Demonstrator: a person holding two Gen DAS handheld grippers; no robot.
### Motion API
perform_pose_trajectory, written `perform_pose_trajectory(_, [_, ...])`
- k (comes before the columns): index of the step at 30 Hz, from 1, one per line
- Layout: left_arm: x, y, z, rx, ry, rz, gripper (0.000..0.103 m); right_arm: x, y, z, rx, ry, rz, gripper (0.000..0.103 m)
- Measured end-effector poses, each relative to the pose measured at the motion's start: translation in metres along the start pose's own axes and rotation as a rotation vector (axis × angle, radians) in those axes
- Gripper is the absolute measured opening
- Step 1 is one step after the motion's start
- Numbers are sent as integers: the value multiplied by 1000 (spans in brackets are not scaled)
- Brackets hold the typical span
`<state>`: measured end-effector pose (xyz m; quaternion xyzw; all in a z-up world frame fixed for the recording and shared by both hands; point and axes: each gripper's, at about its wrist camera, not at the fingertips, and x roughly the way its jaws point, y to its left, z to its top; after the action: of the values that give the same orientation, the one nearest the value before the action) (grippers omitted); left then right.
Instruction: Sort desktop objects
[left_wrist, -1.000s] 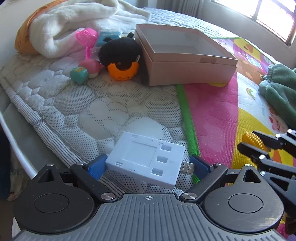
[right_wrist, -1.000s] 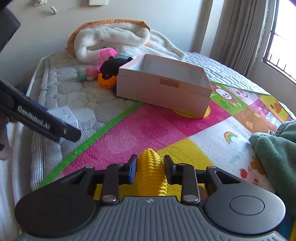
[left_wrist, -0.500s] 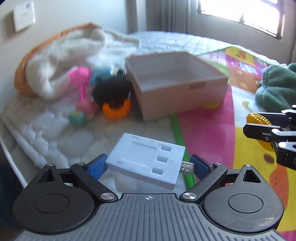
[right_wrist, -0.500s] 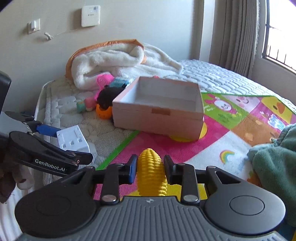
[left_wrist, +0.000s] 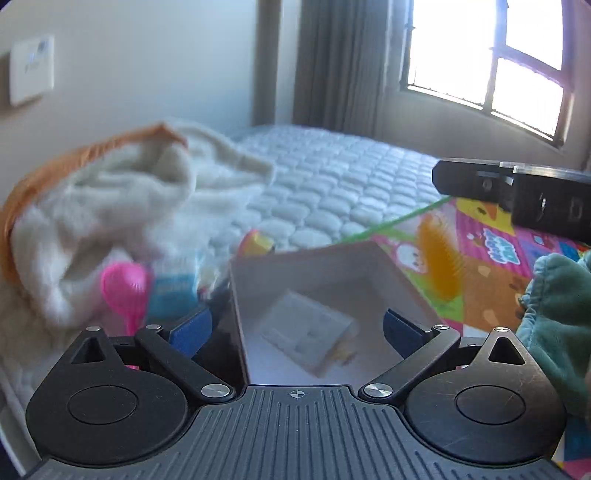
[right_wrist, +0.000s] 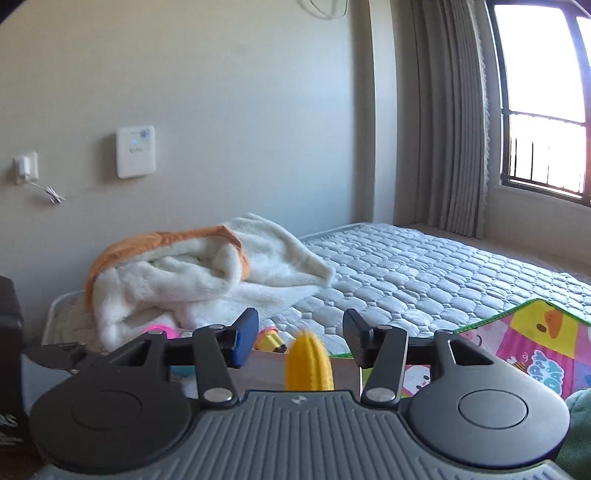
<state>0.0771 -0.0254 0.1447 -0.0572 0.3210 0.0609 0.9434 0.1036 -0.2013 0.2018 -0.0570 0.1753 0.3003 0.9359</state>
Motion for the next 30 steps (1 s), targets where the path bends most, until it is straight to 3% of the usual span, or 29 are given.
perform_pose_trajectory(5, [0,28,-40,57,24,86,102,26,27,-33,-66,82,28,58])
perform_pose_trajectory(11, [-20,71,-102,-17,88,86,103,38,86,-75,-255,140,87,59])
perform_pose_trajectory(17, [-17,100,-138,18,142,118,103,67,160,-93,-420,183,185,59])
perform_pose_trajectory(22, [-15,110,-156,34,138,110,103,118,206,-102,-590,201,117,70])
perform_pose_trajectory(25, [-18,114,-164,50,110,86,103,137,213,-98,-589,242,77,70])
perform_pose_trajectory(27, [-20,114,-170,65,82,81,103,122,218,-97,-608,215,107,65])
perform_pose_trajectory(29, [-20,113,-180,72,30,89,103,105,224,-105,-657,217,129,33])
perform_pose_trajectory(30, [-20,111,-184,79,11,97,103,101,226,-111,-665,243,134,27])
